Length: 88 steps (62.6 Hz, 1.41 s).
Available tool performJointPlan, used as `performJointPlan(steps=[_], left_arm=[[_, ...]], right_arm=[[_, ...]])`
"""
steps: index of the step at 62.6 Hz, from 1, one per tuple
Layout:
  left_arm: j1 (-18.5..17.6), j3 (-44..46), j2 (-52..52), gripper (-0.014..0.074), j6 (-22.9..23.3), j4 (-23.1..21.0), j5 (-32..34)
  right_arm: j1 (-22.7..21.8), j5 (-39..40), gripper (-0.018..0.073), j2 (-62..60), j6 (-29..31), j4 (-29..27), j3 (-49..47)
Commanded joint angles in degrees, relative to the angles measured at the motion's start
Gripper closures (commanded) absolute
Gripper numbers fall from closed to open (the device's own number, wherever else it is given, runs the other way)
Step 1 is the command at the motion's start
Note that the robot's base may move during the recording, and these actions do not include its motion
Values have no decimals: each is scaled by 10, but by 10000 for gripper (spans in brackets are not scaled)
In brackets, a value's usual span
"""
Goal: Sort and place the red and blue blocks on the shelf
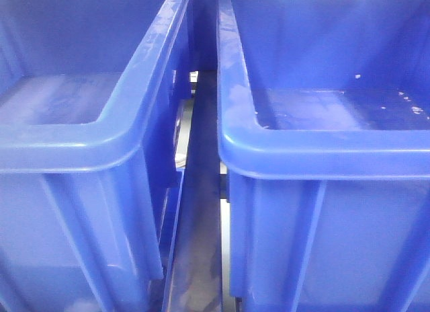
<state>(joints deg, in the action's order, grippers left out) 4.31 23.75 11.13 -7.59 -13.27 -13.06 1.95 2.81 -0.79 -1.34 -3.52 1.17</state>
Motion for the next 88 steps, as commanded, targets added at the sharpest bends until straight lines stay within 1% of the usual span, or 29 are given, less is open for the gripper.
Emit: performJointPlan(steps=[1, 48, 50, 53, 58, 60, 65, 67, 72, 80, 88], left_arm=[[1, 18, 7, 472, -1, -7, 42], [1, 13, 7, 472, -1, -7, 43], [1, 6, 7, 472, -1, -7, 51], [1, -11, 6, 472, -10, -5, 84], [-3, -52, -2, 472, -38, 1, 146], [-6, -71, -5, 472, -39, 10, 169], [-12, -105, -18, 472, -39, 46, 203], [-16, -122, -23, 472, -36, 58, 210], [-28, -155, -39, 472, -1, 82, 213], [-47, -209, -68, 472, 26, 83, 213], [-59, -243, -90, 472, 26, 83, 213]], right_arm=[[-3, 34, 510, -9, -3, -2, -7], [-3, 34, 510, -9, -3, -2, -7], [-3, 34, 510, -9, -3, -2, -7], [-3, 34, 510, -9, -3, -2, -7], [-3, 34, 510, -9, -3, -2, -7], [-3, 34, 510, -9, -3, -2, -7], [-3, 34, 510, -9, -3, -2, -7], [-3, 34, 510, -9, -3, -2, -7], [-3, 34, 510, -9, -3, -2, -7], [-3, 34, 510, -9, -3, -2, -7], [-3, 34, 510, -9, -3, -2, -7]])
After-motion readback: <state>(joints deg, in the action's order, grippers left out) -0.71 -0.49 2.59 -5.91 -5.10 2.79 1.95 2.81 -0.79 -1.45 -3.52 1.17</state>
